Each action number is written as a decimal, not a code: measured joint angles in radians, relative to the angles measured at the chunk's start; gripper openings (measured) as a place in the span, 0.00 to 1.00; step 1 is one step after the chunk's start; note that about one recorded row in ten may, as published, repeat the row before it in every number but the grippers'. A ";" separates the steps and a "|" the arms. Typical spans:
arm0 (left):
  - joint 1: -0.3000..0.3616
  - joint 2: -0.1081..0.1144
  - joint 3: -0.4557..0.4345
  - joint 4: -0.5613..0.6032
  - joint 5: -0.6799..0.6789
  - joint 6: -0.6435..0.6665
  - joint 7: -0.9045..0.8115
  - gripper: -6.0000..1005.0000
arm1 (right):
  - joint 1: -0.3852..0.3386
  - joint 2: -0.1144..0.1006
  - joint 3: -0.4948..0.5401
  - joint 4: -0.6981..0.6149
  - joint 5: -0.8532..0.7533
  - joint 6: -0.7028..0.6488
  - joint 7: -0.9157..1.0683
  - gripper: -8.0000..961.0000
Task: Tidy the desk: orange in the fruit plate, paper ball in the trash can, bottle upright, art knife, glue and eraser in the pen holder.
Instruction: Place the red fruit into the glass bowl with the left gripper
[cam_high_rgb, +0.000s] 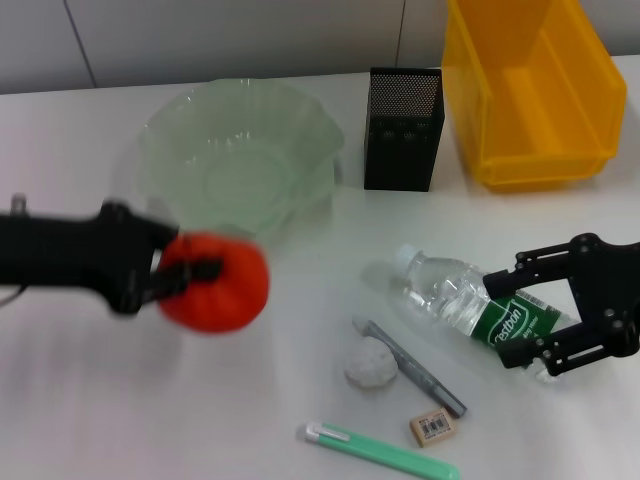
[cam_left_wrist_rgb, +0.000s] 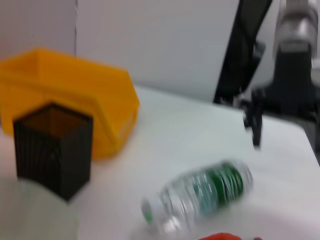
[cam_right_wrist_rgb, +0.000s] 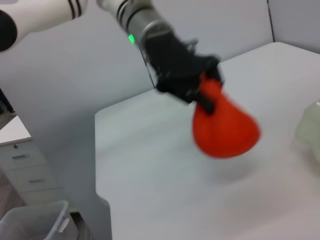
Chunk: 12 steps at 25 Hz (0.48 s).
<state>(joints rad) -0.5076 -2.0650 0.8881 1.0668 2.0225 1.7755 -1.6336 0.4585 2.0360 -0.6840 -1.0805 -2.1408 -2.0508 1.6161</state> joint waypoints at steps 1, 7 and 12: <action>-0.013 0.000 0.000 0.004 -0.022 -0.011 -0.020 0.17 | 0.001 0.002 -0.002 0.000 0.001 0.000 -0.001 0.81; -0.083 -0.007 0.037 -0.038 -0.042 -0.216 -0.087 0.14 | 0.011 0.015 -0.005 0.004 0.003 0.004 -0.006 0.81; -0.134 -0.007 0.117 -0.120 -0.055 -0.429 -0.120 0.11 | 0.014 0.027 -0.007 0.006 0.000 0.012 -0.013 0.81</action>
<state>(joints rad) -0.6414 -2.0723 1.0053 0.9472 1.9676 1.3461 -1.7540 0.4726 2.0628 -0.6907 -1.0746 -2.1407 -2.0388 1.6029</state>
